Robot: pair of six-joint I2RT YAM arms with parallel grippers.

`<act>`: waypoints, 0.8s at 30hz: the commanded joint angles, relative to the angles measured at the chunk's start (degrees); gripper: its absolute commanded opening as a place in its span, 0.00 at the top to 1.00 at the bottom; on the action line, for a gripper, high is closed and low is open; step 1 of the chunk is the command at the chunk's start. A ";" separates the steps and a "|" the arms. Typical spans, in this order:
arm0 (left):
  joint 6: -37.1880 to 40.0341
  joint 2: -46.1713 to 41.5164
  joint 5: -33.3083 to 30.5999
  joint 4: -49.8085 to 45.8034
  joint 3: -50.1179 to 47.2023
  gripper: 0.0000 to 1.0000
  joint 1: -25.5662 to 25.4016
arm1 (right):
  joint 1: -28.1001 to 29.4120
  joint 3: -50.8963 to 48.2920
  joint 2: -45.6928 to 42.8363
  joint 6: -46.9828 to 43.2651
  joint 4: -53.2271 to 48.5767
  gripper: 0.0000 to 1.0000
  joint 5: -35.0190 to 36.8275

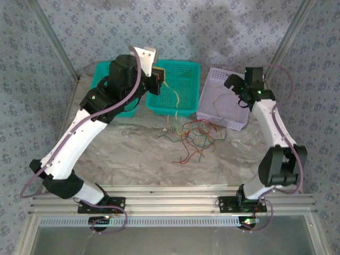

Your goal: Untangle the cables

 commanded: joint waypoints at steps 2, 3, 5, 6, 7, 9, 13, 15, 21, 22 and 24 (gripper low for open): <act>3.00 5.64 5.37 2.60 7.21 1.00 -0.46 | 2.66 -3.87 -8.62 0.49 1.84 0.00 7.93; 3.55 7.44 6.29 2.61 9.46 1.00 -0.44 | 3.36 -5.22 -11.04 0.48 1.88 0.00 10.27; 4.54 11.15 7.66 2.54 14.01 1.00 -0.46 | 4.52 -8.58 -15.94 0.72 2.94 0.00 14.57; 5.22 13.26 8.25 2.48 16.61 1.00 -0.45 | 4.92 -10.42 -18.67 0.83 3.60 0.00 16.38; 5.61 15.48 8.67 2.43 19.25 1.00 -0.40 | 5.45 -12.63 -21.16 0.83 4.22 0.00 18.09; 6.05 20.60 9.23 1.49 26.09 1.00 -0.43 | 6.14 -15.79 -25.93 2.15 4.42 0.00 21.24; 5.57 33.67 10.45 -1.58 44.89 1.00 -0.41 | 7.31 -20.71 -34.59 2.00 5.86 0.00 25.55; 4.33 38.15 11.38 -0.18 50.35 1.00 -0.40 | 7.51 -22.06 -37.92 1.78 6.04 0.00 26.15; 1.98 45.21 12.27 8.99 50.40 1.00 -0.66 | 9.91 -24.54 -45.46 1.72 4.93 0.00 26.86; 1.09 46.60 12.50 10.57 50.40 1.00 -0.69 | 10.65 -24.81 -46.29 -0.32 4.83 0.00 27.21; -0.19 49.49 13.13 13.68 50.40 1.00 -0.95 | 11.97 -24.66 -47.51 -1.76 4.76 0.00 28.11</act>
